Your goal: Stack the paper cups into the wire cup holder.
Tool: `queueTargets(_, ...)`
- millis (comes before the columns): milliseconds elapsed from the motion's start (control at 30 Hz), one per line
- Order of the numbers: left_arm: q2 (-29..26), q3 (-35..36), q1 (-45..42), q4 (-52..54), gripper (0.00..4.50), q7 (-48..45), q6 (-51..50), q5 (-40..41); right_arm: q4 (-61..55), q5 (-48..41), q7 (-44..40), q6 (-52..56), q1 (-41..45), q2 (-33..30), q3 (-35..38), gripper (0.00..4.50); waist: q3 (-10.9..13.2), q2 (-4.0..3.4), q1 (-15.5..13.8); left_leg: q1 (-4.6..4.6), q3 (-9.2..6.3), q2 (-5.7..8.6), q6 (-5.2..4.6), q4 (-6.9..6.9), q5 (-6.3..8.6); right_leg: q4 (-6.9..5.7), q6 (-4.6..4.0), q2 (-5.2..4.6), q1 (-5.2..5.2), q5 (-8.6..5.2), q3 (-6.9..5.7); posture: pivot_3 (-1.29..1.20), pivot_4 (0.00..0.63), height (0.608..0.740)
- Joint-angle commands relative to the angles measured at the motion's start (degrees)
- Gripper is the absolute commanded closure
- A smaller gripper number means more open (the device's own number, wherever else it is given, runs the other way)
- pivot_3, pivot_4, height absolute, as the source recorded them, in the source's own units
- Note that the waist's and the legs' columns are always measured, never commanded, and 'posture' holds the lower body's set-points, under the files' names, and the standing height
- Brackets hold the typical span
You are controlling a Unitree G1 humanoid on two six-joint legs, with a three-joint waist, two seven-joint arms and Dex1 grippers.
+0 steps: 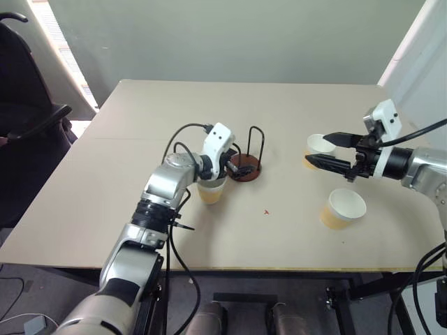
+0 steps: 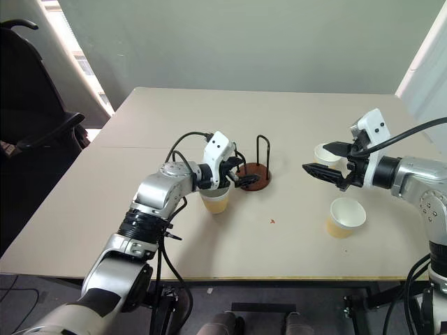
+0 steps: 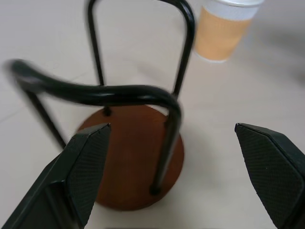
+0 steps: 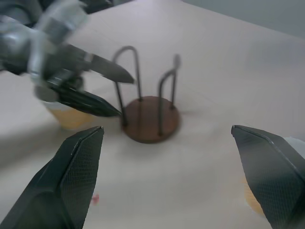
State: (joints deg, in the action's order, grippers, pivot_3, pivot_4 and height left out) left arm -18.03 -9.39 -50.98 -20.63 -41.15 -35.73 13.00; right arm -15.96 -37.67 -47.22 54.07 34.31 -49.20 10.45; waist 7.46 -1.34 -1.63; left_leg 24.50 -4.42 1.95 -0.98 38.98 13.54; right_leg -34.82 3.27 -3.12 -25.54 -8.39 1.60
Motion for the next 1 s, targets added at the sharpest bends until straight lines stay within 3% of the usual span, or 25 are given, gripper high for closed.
queueTargets(33,1.1,0.0,-3.1,-1.9,0.0,-0.8,2.8,-1.1,-3.8,-3.1,-2.0,0.5,0.6,-1.7,1.6,0.05,0.0,0.0,0.0,0.01,0.0,0.0,-0.01,0.0,0.0,0.0,0.01,0.0,0.0,-0.01,0.0,0.0,0.15,0.74)
queueTargets(467,2.1,0.6,-5.2,-3.4,0.0,-1.6,5.0,-2.6,-4.3,-3.9,-5.3,-0.2,-0.7,-5.3,0.8,0.05,0.0,0.01,0.0,0.05,0.07,0.0,-0.1,0.02,-0.06,0.02,0.12,-0.01,-0.01,-0.05,0.01,0.0,0.15,0.74)
queueTargets(567,2.0,0.8,-5.0,-3.2,0.59,-1.7,5.0,-2.4,-4.2,-3.7,-5.2,-0.4,-0.7,-5.0,0.6,0.0,0.0,0.01,0.0,0.06,0.08,0.0,-0.13,0.03,-0.07,0.03,0.13,-0.02,0.0,-0.05,0.01,0.0,0.15,0.74)
queueTargets(900,0.6,1.9,-5.1,-1.5,4.28,-3.2,4.6,-1.3,-4.4,-3.9,-7.0,-0.3,-1.2,-7.0,0.7,0.0,0.0,0.01,-0.1,0.08,0.09,0.0,-0.15,0.05,-0.08,0.03,0.16,-0.02,0.0,-0.05,0.01,0.0,0.15,0.74)
queueTargets(1000,0.5,2.1,-5.2,-1.7,4.47,-3.7,4.8,-1.3,-4.3,-3.9,-7.1,-0.4,-1.2,-7.3,0.8,0.0,0.0,0.01,0.0,0.09,0.1,0.0,-0.17,0.06,-0.08,0.03,0.16,-0.03,0.0,-0.05,0.02,0.0,0.15,0.74)
